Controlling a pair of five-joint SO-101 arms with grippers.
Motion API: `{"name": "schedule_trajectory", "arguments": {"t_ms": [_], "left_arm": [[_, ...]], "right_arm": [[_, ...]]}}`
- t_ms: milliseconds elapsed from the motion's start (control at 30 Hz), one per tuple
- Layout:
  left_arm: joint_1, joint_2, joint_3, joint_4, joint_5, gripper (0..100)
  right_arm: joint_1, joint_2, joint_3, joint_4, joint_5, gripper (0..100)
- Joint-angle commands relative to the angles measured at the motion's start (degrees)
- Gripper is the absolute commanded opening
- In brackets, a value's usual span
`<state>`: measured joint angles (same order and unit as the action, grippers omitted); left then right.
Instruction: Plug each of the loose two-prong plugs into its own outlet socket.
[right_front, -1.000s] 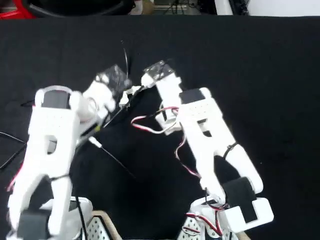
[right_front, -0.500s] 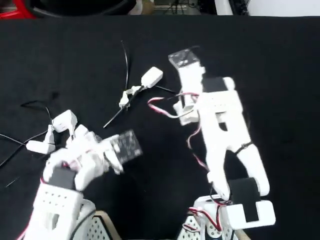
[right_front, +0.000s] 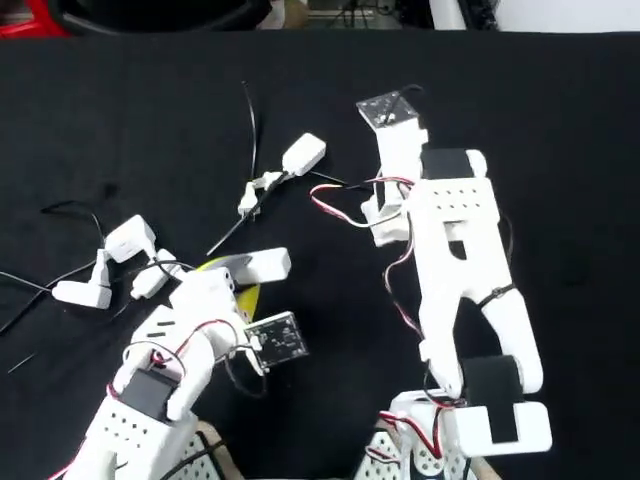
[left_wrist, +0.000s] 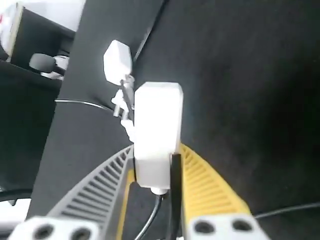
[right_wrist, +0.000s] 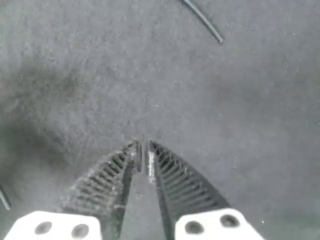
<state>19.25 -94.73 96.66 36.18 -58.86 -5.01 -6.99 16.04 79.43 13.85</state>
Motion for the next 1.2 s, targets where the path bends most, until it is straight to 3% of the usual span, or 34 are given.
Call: {"name": "schedule_trajectory", "arguments": {"t_ms": [0, 100, 333, 533, 633, 933, 1033, 1167], "left_arm": [[0.75, -0.62, 1.19, -1.32, 0.79, 3], [0.84, -0.62, 1.19, 1.23, 0.79, 4], [-1.89, -1.14, 1.19, 6.59, 0.97, 25], [-2.33, -1.14, 1.1, 6.95, 0.97, 35], [-2.33, -1.23, -0.84, 10.02, 0.88, 36], [-2.24, -1.23, -19.12, 33.05, 0.88, 35], [-3.12, -1.23, -23.52, 33.93, 1.93, 35], [-9.71, -1.23, -26.95, 31.38, 8.18, 35]], "right_arm": [[0.79, -0.04, -2.95, 0.09, 0.18, 1.8], [0.79, -0.04, -2.95, 0.18, 0.18, 1.8], [0.79, -0.04, -2.95, 0.18, 0.18, 1.8], [0.79, -0.04, -2.95, 0.09, 0.18, 1.8], [0.79, -0.04, -2.95, 0.09, 0.18, 1.8], [0.7, -0.04, -2.86, 0.0, 0.18, 1.8], [0.7, -0.04, -2.86, 0.18, 0.18, 1.8], [0.79, 0.04, -2.86, 1.23, -0.09, 1.8]]}}
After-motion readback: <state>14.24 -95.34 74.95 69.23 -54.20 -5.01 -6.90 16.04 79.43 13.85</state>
